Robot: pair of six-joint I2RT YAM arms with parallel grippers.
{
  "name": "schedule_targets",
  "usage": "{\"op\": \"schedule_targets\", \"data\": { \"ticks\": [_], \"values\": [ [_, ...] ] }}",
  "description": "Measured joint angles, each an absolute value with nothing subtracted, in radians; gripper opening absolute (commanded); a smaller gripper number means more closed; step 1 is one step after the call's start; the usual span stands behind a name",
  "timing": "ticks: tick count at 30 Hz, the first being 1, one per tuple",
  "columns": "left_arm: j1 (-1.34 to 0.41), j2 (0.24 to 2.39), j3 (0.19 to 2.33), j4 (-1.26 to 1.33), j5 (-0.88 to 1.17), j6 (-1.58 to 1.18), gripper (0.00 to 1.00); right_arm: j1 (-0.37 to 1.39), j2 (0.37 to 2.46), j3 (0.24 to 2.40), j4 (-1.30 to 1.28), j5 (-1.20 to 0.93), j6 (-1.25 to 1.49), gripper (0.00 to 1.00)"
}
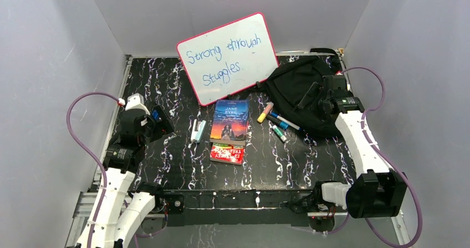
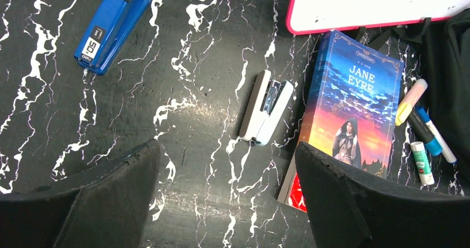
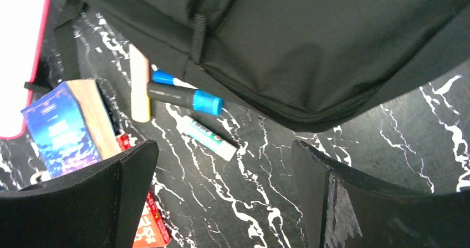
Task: Pack the student bag
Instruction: Pick up the student bag at the center of the board.
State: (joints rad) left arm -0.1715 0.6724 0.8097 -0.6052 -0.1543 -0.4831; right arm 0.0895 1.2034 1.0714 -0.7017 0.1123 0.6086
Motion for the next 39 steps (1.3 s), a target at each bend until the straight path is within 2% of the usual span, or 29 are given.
{"op": "schedule_targets", "data": {
  "ticks": [15,39],
  "values": [
    [-0.170,0.715,0.809,-0.598,-0.127,-0.479,0.86,-0.162,1.237,0.936,-0.648,0.163,0.732,0.99],
    [-0.169,0.701,0.809,-0.598,-0.117,-0.479,0.85,-0.265,1.420,0.862,-0.398,0.184,0.773,0.99]
  ]
}}
